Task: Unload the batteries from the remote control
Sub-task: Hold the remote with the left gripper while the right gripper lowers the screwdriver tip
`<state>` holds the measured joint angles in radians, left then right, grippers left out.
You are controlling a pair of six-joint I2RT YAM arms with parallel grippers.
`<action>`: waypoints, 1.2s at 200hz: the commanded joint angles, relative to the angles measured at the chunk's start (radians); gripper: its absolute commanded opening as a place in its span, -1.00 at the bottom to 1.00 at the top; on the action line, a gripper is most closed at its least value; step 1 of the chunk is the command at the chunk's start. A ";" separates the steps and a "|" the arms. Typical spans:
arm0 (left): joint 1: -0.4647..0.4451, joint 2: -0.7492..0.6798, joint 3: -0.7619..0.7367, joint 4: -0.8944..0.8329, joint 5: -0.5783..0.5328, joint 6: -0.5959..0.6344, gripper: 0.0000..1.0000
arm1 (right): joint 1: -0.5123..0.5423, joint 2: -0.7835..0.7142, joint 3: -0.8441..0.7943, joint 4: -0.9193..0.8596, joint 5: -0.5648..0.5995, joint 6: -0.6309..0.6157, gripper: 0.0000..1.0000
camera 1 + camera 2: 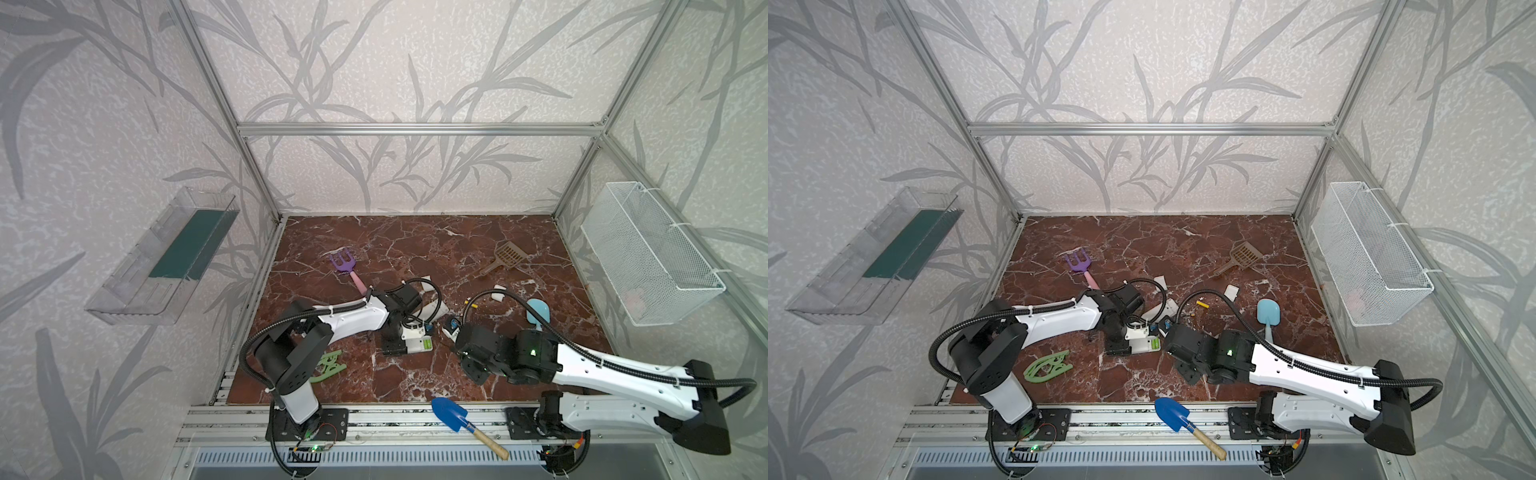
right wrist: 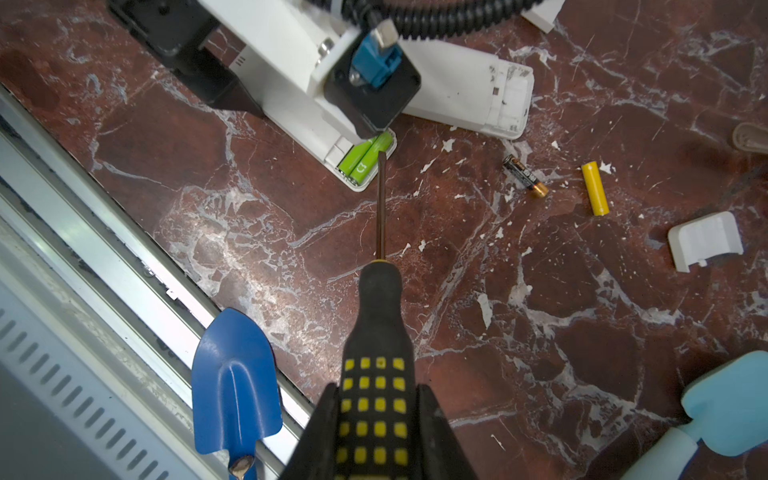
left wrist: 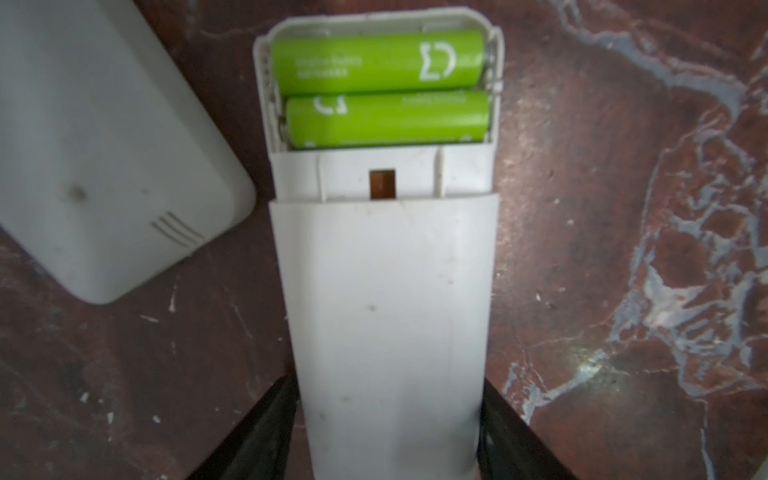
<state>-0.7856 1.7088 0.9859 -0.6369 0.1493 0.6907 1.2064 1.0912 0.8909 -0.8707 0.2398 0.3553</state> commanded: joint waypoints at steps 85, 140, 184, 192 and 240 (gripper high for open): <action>-0.005 -0.004 -0.048 0.070 -0.010 -0.064 0.14 | 0.081 -0.018 0.007 -0.017 0.073 0.072 -1.00; -0.008 0.005 -0.038 0.071 -0.020 -0.088 0.11 | 0.091 -0.022 -0.009 0.002 0.078 0.079 -1.00; -0.011 0.015 -0.022 0.062 -0.023 -0.104 0.07 | 0.106 -0.003 -0.012 0.021 0.081 0.078 -1.00; -0.012 0.018 -0.021 0.063 -0.025 -0.107 0.07 | 0.107 -0.001 -0.010 0.024 0.080 0.074 -1.00; -0.017 0.020 -0.019 0.059 -0.025 -0.118 0.05 | 0.110 -0.003 -0.013 0.034 0.074 0.064 -1.00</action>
<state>-0.7933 1.6924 0.9623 -0.5892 0.1467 0.5800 1.3056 1.0893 0.8825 -0.8566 0.2989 0.4217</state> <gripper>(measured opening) 0.531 0.270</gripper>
